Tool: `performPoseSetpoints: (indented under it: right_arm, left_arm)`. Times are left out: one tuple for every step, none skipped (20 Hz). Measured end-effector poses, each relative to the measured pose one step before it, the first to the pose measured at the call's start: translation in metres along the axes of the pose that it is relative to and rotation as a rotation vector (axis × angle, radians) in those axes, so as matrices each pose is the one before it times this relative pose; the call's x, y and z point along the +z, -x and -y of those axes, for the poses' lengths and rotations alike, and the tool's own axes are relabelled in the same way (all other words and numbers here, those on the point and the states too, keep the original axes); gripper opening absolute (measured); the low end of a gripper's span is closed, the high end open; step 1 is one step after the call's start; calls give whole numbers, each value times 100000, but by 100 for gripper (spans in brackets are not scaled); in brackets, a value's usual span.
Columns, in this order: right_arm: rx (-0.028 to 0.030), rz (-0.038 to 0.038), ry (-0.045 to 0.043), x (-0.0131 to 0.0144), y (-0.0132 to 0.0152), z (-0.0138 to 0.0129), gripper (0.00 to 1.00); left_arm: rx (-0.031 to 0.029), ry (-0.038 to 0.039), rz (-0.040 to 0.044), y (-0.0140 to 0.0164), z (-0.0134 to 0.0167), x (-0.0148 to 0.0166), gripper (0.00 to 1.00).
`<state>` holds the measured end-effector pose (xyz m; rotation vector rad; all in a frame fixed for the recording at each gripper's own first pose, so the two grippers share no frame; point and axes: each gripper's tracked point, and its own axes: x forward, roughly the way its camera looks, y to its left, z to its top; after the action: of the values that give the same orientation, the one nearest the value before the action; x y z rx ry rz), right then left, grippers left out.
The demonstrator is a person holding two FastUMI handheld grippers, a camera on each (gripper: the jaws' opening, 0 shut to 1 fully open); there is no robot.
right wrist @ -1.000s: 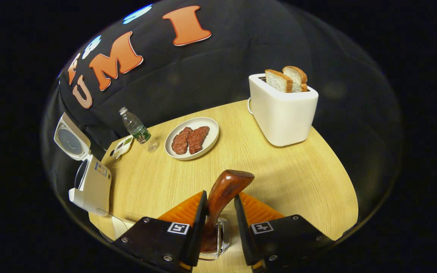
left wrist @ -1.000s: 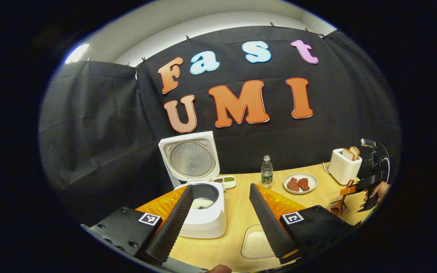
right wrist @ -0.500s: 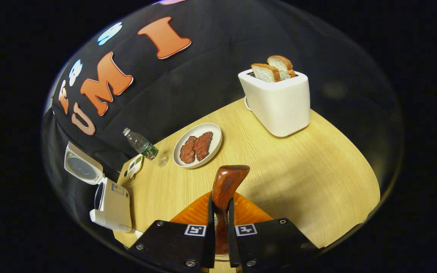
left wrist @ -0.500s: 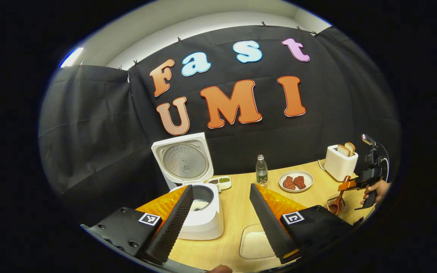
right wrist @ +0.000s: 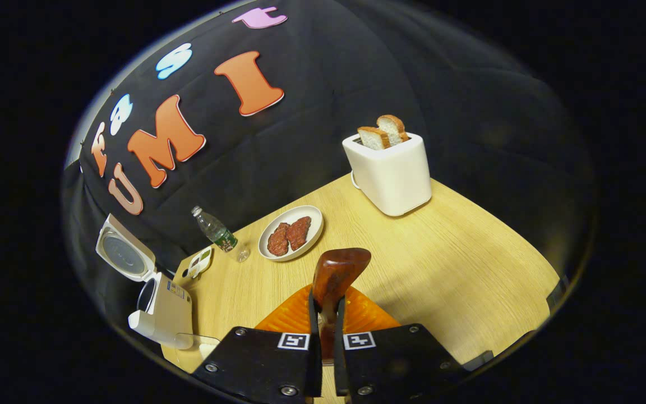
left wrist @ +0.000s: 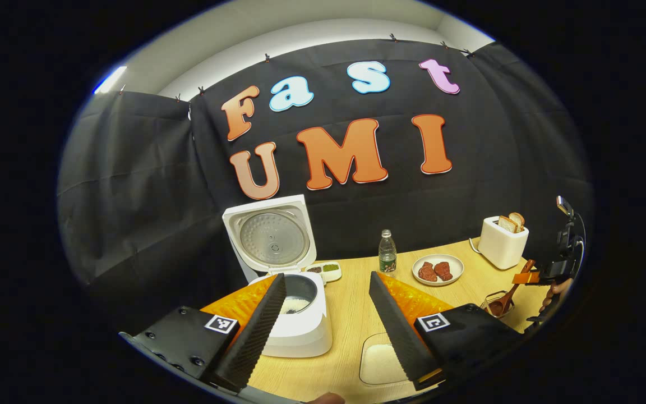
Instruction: Close the left gripper, press the button to open the rice cooker; take a wooden spoon from the chopstick holder with the right hand, scoop a spoonful of rice and pour it into the rice cooker, then put the wooden spoon back into the chopstick holder.
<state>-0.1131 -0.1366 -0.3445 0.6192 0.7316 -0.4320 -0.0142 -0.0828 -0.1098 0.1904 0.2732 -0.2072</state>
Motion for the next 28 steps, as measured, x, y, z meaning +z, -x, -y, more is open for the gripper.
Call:
performPoseSetpoints:
  right_arm:
    - [179,1464,-1832,-60,338,-224,7]
    - [-542,603,-380,-86,199,-112,6]
    - [-543,1354,-74,-5,214,90,6]
    - [-1186,809,373,-93,435,84,6]
    - [-576,1079,218,-42,255,-143,6]
    - [-974,863,542,-49,396,-101,6]
    - [-848,869,-113,-40,339,-40,6]
    - [-871,565,477,-109,367,-10,6]
    - [-585,924,-583,-69,220,16,6]
    - [-1140,460,-155,67,212,22,6]
    - [-94,1291,-1226,497,238,-153,6]
    - [-422,1834,-342,763,302,-313,6]
    - [-104,1424,-41,674,229,-33,6]
    - [478,2469,546,969,308,-312,6]
    - [157,1729,617,938,391,-305,6]
    - [559,1530,445,767,545,-334,6]
    - [1213,1686,5,933,623,-551,6]
    - [1691,1171,175,670,725,-874,6]
    - [2221,695,53,603,715,-918,6]
    - [2061,743,-379,585,876,-836,6]
    - [2452,814,-313,589,600,-1091,6]
    - [2100,828,-814,432,561,-1180,6]
    - [2519,379,-549,255,395,-1281,6]
    - [2594,2,-31,-21,369,-1435,6]
    - [2873,-467,1314,-323,349,-1316,6]
    - [2433,-1238,2086,-637,305,-1283,6]
    - [1765,-1520,2089,-713,280,-1136,6]
    - [2125,-2155,2057,-753,236,-1261,6]
  left_arm:
    - [-762,-62,401,-154,-135,66,100]
    - [-762,-10,219,-159,-167,119,96]
    - [-391,46,233,1,-121,-57,96]
    - [-465,185,277,-175,-247,61,96]
    - [-360,221,184,-177,-201,75,96]
    - [-315,259,85,-331,-218,88,100]
    - [-346,67,-128,-133,-84,-182,96]
    - [-2,98,298,-211,-242,80,96]
    - [-117,73,315,-202,-286,102,100]
    - [207,254,486,-97,-310,163,100]
    - [35,511,504,-76,-254,215,96]
    - [415,648,528,-108,-317,157,96]
    - [271,862,528,-181,-438,39,100]
    - [265,1240,649,-146,-392,180,96]
    - [47,1502,361,-54,-354,106,96]
    - [332,1434,116,-147,-395,65,100]
    - [383,1254,154,-79,-598,83,100]
    - [-178,932,335,-155,-430,50,96]
    - [-233,1115,197,-146,-348,51,96]
    - [176,1303,227,-135,-406,91,96]
    - [265,1070,-58,-76,-309,7,96]
    - [-119,847,290,-182,-358,33,96]
    - [201,134,-131,2,-326,-32,96]
    - [1446,-1,91,-145,-713,-49,96]
    - [1212,503,289,-155,-746,129,97]
    - [722,880,-421,-133,-560,-110,97]
    - [484,1207,-675,-72,-460,-380,96]
    - [-176,1183,-1099,-68,-340,-266,96]
